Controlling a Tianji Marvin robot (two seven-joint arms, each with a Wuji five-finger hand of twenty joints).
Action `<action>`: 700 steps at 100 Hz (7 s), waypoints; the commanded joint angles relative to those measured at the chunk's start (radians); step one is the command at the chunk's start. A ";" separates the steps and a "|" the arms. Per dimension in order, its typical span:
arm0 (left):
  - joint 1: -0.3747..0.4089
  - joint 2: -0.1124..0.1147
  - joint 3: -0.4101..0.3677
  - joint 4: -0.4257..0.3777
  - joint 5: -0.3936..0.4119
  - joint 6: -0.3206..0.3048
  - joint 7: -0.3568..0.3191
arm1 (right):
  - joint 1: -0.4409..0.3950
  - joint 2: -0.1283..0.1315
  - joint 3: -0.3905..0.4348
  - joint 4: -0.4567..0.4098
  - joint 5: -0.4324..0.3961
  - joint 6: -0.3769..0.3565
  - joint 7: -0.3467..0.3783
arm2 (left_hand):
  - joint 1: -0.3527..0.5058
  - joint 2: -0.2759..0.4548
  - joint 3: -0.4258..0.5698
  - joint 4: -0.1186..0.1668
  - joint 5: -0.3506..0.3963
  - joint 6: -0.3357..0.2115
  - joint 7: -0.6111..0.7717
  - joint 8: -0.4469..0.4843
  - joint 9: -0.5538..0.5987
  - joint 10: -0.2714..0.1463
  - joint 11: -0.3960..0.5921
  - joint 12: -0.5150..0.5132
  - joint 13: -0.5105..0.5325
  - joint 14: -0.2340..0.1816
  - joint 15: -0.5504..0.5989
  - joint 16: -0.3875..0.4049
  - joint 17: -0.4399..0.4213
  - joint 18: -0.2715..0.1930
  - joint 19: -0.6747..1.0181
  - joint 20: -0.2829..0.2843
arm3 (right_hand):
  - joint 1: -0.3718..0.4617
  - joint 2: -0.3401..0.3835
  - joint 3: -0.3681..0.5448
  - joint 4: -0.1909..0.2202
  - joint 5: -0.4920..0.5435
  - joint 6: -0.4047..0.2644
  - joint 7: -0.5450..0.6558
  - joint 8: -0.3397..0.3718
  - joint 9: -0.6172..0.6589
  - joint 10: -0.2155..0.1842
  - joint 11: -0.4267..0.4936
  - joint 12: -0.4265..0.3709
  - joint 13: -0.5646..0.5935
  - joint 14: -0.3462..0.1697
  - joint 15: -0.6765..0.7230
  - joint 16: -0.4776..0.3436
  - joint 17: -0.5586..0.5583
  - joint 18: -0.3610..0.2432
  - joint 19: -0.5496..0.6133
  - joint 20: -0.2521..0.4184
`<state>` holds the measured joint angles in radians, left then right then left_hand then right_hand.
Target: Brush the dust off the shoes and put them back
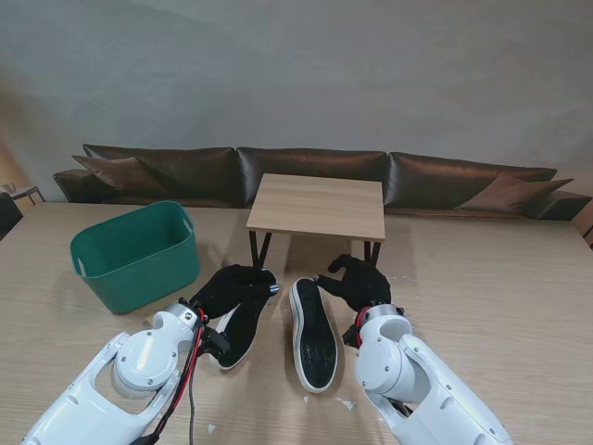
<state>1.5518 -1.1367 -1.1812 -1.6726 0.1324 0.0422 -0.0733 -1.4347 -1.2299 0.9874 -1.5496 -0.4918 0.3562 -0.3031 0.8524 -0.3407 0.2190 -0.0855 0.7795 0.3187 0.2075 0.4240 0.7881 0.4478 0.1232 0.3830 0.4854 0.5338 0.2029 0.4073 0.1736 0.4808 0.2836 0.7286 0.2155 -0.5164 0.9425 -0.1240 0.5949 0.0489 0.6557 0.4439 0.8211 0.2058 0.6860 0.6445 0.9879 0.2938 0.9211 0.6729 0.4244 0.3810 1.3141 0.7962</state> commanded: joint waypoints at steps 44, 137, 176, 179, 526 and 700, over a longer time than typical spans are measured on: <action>0.017 0.003 -0.007 -0.015 0.025 -0.002 -0.022 | -0.172 0.082 0.208 -0.114 0.031 -0.396 0.172 | 0.026 0.020 -0.049 0.033 -0.059 -0.066 -0.036 -0.012 -0.089 -0.080 -0.028 -0.032 -0.089 -0.052 -0.050 -0.005 -0.051 -0.054 -0.044 0.016 | 0.028 -0.036 -0.061 0.039 -0.062 -0.139 -0.169 0.069 -0.230 -0.126 -0.246 -0.172 -0.310 -0.068 -0.638 -0.264 -0.184 -0.039 -0.517 -0.201; 0.298 0.032 -0.192 -0.281 0.325 0.053 -0.010 | -0.180 0.092 0.244 -0.060 0.035 -0.474 0.204 | 0.030 -0.016 -0.033 0.036 -0.092 -0.098 -0.038 -0.024 -0.120 -0.133 -0.027 -0.039 -0.098 -0.077 -0.052 -0.003 -0.056 -0.062 -0.048 0.007 | 0.028 -0.029 -0.039 0.035 -0.050 -0.128 -0.168 0.085 -0.218 -0.112 -0.234 -0.176 -0.281 -0.067 -0.638 -0.251 -0.156 -0.038 -0.589 -0.135; 0.480 0.030 -0.281 -0.376 0.545 0.118 0.058 | -0.193 0.093 0.249 -0.076 0.053 -0.470 0.218 | 0.029 -0.032 0.019 0.033 -0.082 -0.083 -0.032 -0.025 -0.103 -0.123 -0.018 -0.025 -0.069 -0.080 -0.010 0.030 -0.027 -0.067 -0.015 0.037 | 0.025 -0.024 -0.038 0.036 -0.048 -0.124 -0.167 0.085 -0.212 -0.103 -0.233 -0.176 -0.272 -0.067 -0.625 -0.244 -0.151 -0.035 -0.594 -0.119; 0.486 0.029 -0.285 -0.375 0.559 0.120 0.064 | -0.193 0.093 0.249 -0.075 0.053 -0.469 0.218 | 0.030 -0.034 0.026 0.033 -0.082 -0.081 -0.032 -0.025 -0.104 -0.122 -0.018 -0.024 -0.067 -0.080 -0.008 0.032 -0.025 -0.069 -0.012 0.040 | 0.024 -0.024 -0.038 0.036 -0.047 -0.123 -0.166 0.085 -0.212 -0.103 -0.233 -0.176 -0.270 -0.068 -0.624 -0.243 -0.150 -0.035 -0.594 -0.118; 0.163 0.108 -0.181 0.211 1.007 0.147 -0.055 | -0.166 0.076 0.217 -0.020 0.182 -0.440 0.223 | 0.200 -0.266 0.518 -0.085 0.012 -0.102 0.837 0.296 0.509 -0.183 0.241 0.485 0.692 -0.227 0.731 0.381 0.567 -0.137 1.257 -0.072 | 0.029 0.052 -0.024 0.039 -0.022 -0.024 -0.142 0.068 -0.157 -0.057 -0.226 -0.177 -0.222 -0.039 -0.580 -0.224 -0.123 -0.013 -0.551 -0.113; 0.374 0.064 -0.409 -0.110 0.757 0.034 -0.030 | -0.158 0.080 0.198 0.004 0.211 -0.437 0.258 | 0.178 -0.393 0.643 -0.115 0.111 -0.050 0.811 0.299 0.614 -0.188 0.441 0.400 0.782 -0.281 1.182 0.376 0.750 -0.154 1.504 -0.043 | 0.032 0.083 -0.021 0.038 -0.035 -0.002 -0.127 0.052 -0.165 -0.046 -0.218 -0.181 -0.225 -0.032 -0.575 -0.226 -0.120 -0.014 -0.527 -0.122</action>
<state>1.9224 -1.0703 -1.5858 -1.7596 0.8929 0.0764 -0.0770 -1.5919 -1.1468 1.1896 -1.5473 -0.2809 -0.0822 -0.0596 0.9164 -0.7067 0.8118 -0.1817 0.8281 0.2989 0.9414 0.6987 1.3336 0.2517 0.5367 0.7903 1.2172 0.2776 1.3245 0.7894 0.8911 0.3807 1.7503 0.6919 0.2392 -0.4559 0.9025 -0.1134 0.5637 0.0485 0.5150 0.5039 0.6381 0.1501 0.4639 0.4782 0.7347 0.2587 0.3370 0.4343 0.4251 0.3686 0.7502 0.6677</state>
